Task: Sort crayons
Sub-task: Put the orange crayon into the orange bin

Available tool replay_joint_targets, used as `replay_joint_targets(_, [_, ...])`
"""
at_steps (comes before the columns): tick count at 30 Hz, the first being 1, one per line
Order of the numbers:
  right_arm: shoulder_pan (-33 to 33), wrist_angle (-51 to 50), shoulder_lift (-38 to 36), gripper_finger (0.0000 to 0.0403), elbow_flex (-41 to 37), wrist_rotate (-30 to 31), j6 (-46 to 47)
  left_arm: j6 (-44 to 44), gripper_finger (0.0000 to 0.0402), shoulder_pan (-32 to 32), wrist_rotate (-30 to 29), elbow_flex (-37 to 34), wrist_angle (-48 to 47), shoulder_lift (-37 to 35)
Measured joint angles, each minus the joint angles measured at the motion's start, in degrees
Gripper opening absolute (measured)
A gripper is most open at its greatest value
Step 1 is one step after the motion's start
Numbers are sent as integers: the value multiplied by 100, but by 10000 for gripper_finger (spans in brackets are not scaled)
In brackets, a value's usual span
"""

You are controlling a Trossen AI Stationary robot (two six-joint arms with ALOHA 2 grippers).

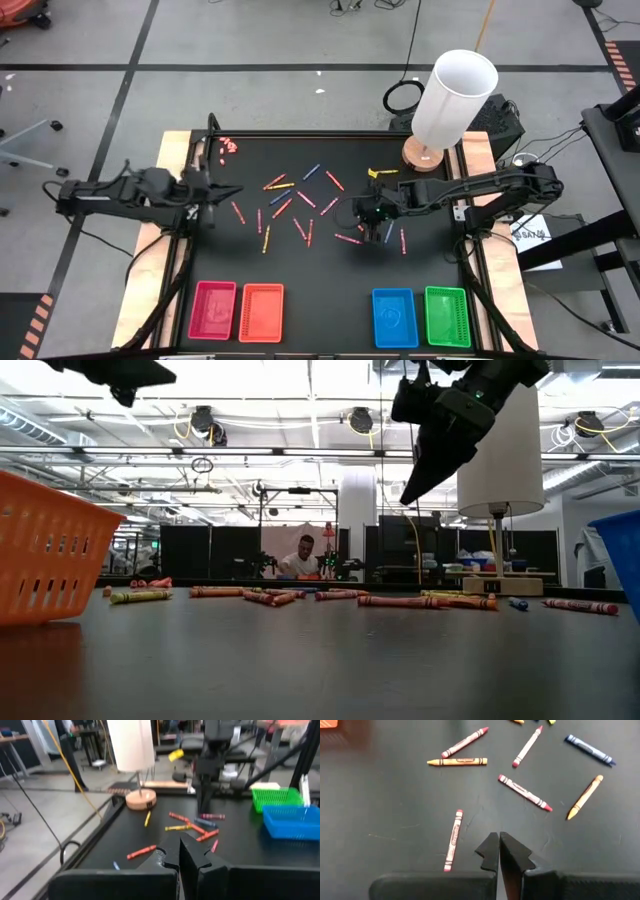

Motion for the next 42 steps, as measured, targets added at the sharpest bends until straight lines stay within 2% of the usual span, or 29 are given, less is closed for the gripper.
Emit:
replay_joint_targets(11, [0,-213,-2,0,0,-2,618,-283,0,-103,170,0,86,794])
replay_joint_targets(16, [153,-179,-2,0,0,-24,1638,-443,0,-308,179,0,147,1115])
replay_joint_targets(20, [400,-186,-2,5,0,-154,2034,-582,0,-490,177,-62,299,1339])
replay_joint_targets(26, [860,-412,-2,40,0,-84,2711,-580,0,-841,177,-293,1182,1686])
replay_joint_targets(30, [1094,-664,-2,76,0,230,2968,-474,0,-1077,177,-385,1497,1995])
replay_joint_targets(35, [1303,-976,-2,115,-1,628,3035,-432,0,-1323,176,-472,1844,2338])
replay_joint_targets(42, [1591,-977,425,142,-2,1044,3019,-307,0,-1613,175,-472,2395,2455])
